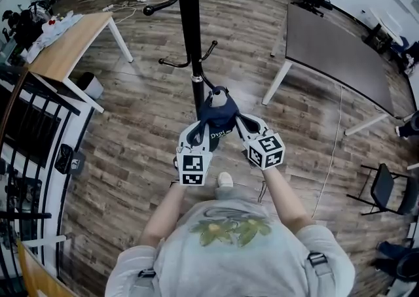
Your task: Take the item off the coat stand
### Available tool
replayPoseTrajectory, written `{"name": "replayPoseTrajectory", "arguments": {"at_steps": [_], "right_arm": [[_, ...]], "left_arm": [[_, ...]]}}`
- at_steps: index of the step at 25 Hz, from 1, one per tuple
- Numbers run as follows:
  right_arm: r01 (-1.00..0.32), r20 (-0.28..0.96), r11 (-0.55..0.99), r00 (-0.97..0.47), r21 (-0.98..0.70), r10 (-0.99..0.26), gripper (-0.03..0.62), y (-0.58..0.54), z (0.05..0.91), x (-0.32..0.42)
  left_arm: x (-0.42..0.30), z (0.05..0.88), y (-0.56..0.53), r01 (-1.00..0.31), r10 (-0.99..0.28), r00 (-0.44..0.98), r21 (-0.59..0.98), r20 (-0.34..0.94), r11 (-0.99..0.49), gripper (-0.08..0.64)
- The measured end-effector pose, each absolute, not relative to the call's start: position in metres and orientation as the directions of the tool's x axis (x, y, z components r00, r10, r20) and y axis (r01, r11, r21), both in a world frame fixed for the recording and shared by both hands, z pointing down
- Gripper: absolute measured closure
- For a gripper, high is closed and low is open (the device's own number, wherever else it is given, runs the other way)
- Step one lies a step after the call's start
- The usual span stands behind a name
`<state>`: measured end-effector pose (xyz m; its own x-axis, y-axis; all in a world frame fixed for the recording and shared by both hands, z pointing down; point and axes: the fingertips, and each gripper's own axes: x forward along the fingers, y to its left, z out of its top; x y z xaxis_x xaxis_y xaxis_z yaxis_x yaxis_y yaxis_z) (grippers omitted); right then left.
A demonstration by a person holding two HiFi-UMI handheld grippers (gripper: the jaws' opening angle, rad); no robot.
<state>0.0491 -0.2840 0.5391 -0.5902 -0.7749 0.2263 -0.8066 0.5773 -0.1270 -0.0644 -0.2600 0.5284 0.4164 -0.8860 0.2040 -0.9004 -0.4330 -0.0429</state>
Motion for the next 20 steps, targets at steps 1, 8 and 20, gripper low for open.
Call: {"name": "replayPoseTrajectory", "arguments": {"at_steps": [1,8,20], "right_arm": [[-0.809,0.215,0.573,-0.588,-0.131,-0.780,0.578,-0.279,0.535,0.049],[-0.829,0.145,0.535,-0.556,-0.163,-0.818,0.578,-0.241,0.512,0.046],[-0.863,0.145,0.479,-0.501,-0.160,-0.854,0.577,-0.179,0.508,0.027]], "left_arm": [[-0.065,0.524,-0.257,-0.900,-0.886,0.420,-0.035,0.194,-0.434,0.520],[-0.070,0.505,-0.228,-0.890,-0.880,0.453,0.026,0.143,-0.455,0.520],[-0.082,0.503,-0.178,-0.885,-0.874,0.465,0.078,0.142,-0.458,0.520]]}}
